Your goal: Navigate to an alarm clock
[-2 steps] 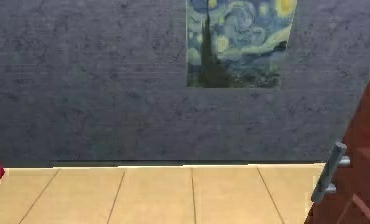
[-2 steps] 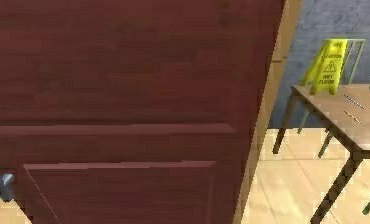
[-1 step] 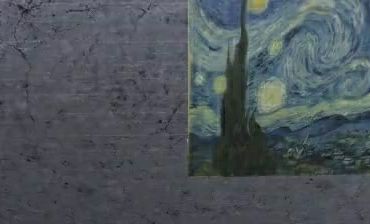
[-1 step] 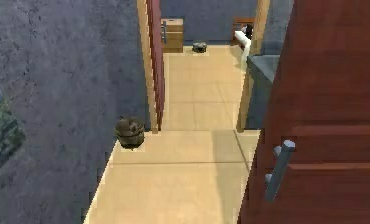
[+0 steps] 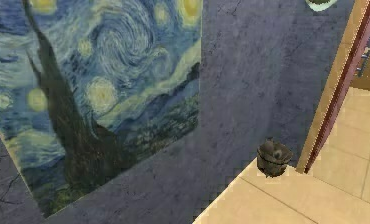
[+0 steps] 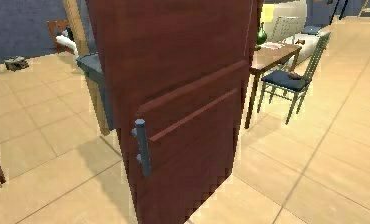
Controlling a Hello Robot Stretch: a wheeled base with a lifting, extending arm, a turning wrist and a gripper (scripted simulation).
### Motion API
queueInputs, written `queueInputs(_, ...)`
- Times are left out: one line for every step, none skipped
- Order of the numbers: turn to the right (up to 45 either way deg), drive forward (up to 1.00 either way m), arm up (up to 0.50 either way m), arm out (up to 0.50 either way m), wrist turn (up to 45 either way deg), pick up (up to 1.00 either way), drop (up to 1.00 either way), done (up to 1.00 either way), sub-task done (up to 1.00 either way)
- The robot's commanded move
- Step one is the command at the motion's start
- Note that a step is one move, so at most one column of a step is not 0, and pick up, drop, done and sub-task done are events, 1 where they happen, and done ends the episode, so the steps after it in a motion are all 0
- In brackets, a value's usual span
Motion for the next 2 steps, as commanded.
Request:
queueInputs(12.0, 0.0, 0.0, 0.0, 0.0, 0.0, 0.0, 0.0, 0.0)
queueInputs(0.0, 0.25, 0.0, 0.0, 0.0, 0.0, 0.0, 0.0, 0.0)
